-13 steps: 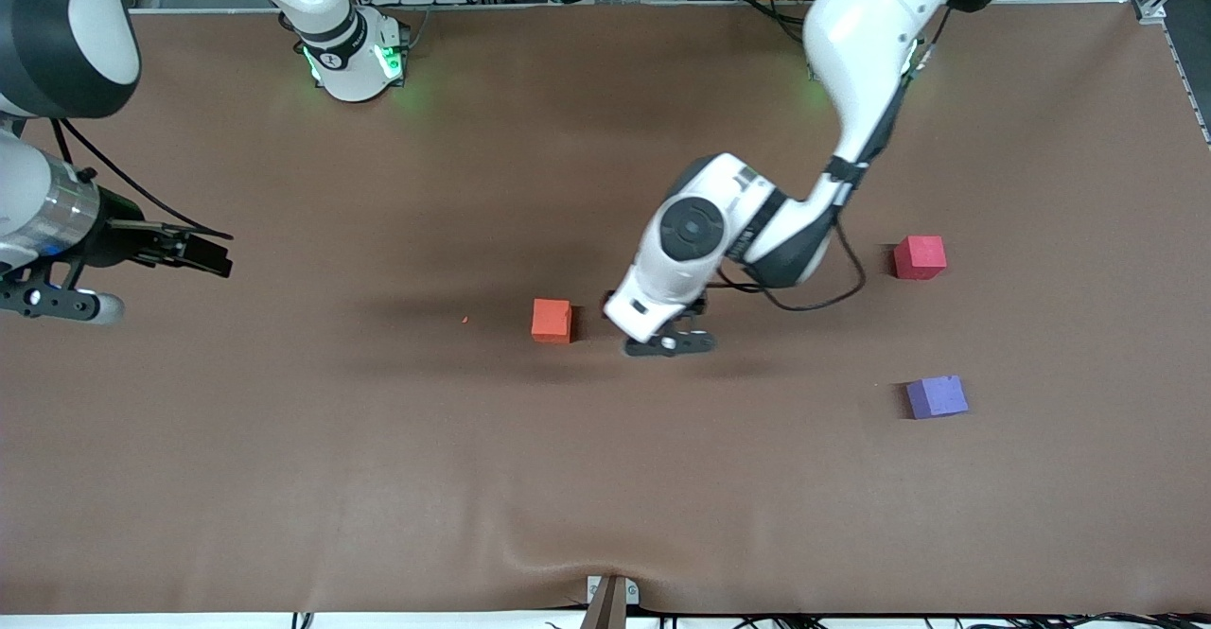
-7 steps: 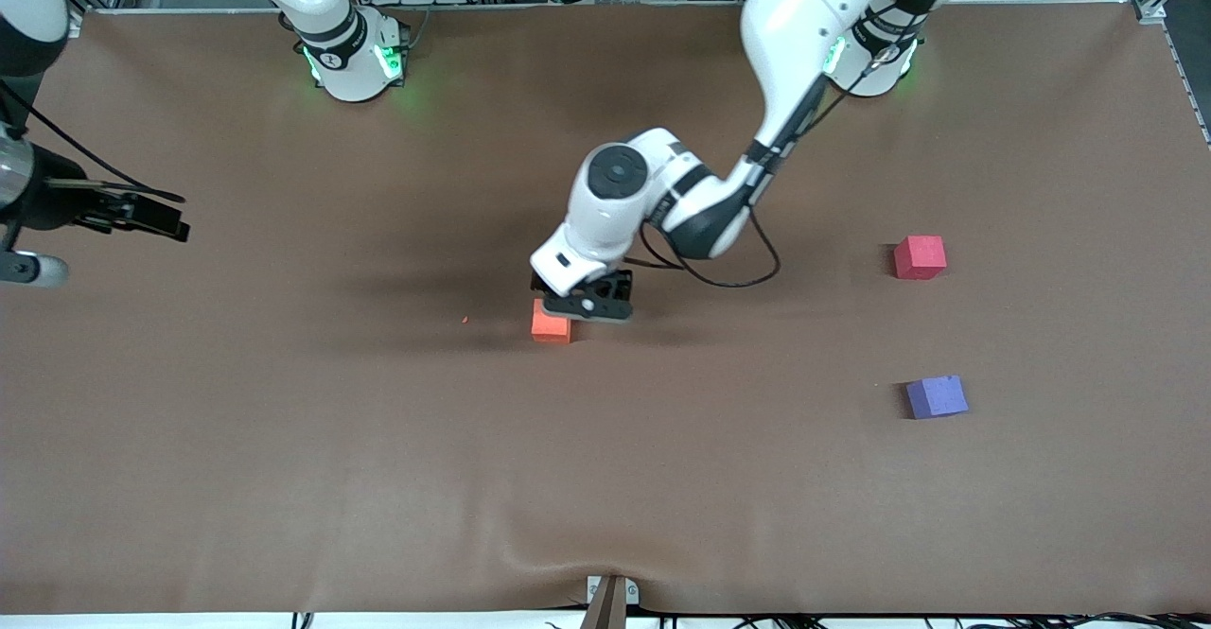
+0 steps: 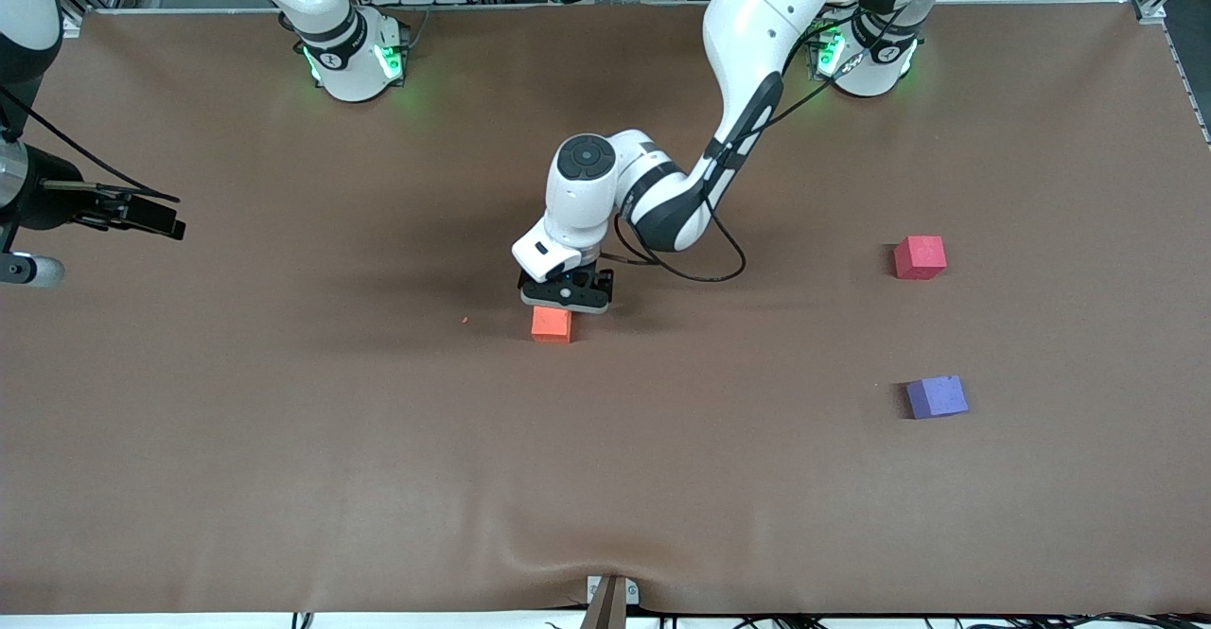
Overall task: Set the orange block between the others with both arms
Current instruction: 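Move the left gripper over the orange cube, lower and grasp it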
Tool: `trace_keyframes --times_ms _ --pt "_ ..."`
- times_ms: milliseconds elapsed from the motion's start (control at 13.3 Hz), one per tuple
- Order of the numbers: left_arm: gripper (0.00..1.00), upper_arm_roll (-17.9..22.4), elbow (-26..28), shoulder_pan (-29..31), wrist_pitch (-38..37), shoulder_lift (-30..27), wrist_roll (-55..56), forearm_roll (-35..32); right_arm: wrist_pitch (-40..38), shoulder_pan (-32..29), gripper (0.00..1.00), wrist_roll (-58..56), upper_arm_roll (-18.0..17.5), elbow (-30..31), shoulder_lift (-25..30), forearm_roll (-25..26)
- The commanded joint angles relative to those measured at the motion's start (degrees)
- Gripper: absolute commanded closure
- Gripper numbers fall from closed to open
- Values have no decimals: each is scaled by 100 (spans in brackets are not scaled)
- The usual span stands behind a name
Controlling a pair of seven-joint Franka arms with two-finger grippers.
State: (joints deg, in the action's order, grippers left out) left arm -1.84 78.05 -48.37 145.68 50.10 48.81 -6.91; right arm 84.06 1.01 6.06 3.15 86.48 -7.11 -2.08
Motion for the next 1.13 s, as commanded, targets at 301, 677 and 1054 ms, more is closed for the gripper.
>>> trace_keyframes --times_ms 301,677,1054 --pt "0 527 -193 -497 662 421 444 -171 -39 -13 0 -114 -87 88 87 85" --pt "0 605 -289 -480 672 273 593 -144 -39 -57 0 -483 -78 88 87 111" --pt "0 649 -360 -489 672 482 603 -162 13 -100 0 -492 -60 88 60 129"
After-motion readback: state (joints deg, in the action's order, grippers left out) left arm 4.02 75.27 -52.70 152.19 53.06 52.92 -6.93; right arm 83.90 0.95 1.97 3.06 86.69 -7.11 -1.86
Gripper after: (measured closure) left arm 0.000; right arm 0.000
